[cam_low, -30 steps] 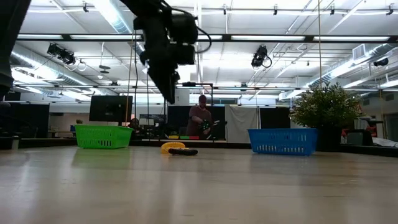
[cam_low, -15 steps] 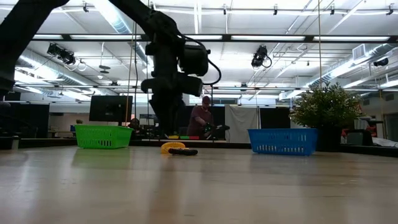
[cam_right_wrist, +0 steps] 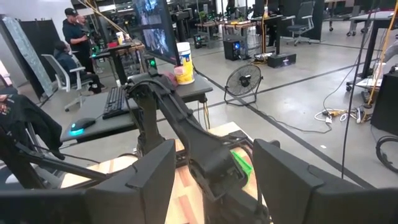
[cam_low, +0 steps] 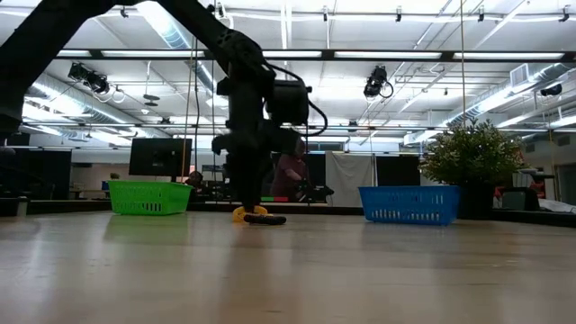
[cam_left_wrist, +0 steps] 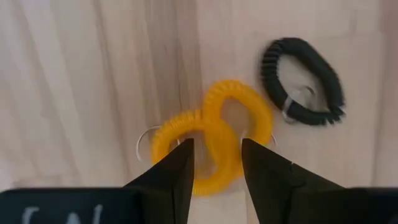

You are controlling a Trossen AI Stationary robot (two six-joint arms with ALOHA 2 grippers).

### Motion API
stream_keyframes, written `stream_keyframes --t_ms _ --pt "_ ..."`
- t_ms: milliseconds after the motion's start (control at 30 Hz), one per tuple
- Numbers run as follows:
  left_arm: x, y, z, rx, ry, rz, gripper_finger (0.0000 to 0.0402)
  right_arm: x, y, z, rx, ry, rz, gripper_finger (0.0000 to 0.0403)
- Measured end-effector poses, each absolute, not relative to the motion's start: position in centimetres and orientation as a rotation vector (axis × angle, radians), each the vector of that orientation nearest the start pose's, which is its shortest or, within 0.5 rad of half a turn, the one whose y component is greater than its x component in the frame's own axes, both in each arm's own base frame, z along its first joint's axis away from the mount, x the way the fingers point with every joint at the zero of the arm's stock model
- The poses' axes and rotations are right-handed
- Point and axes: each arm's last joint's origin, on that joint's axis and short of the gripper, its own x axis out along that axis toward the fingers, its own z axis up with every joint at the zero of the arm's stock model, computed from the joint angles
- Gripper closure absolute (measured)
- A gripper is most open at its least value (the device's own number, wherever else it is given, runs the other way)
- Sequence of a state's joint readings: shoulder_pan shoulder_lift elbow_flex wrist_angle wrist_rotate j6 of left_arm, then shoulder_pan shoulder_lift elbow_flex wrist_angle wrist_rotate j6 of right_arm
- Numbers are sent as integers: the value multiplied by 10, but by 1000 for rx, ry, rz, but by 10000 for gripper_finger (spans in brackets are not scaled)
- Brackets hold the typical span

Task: Sort spring keychains
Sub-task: Put the yellow spring keychain into the blue bin

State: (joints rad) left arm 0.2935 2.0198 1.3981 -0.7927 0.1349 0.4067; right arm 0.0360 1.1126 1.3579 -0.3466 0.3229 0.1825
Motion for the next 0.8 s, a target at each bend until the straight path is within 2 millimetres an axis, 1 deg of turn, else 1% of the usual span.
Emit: stream_keyframes --t_ms 167,300,400,533,800 --pt "370 108 143 -9 1397 -112 264 221 -1 448 163 74 -295 186" --pt "371 108 143 -27 1394 -88 266 221 -1 448 162 75 -296 186" --pt "370 108 146 -48 1392 -68 277 221 -1 448 162 78 -296 186" --pt "370 108 148 -61 1387 -55 304 221 -1 448 161 80 -296 186" --pt "369 108 149 -74 1394 -52 377 221 -1 448 161 80 -296 186"
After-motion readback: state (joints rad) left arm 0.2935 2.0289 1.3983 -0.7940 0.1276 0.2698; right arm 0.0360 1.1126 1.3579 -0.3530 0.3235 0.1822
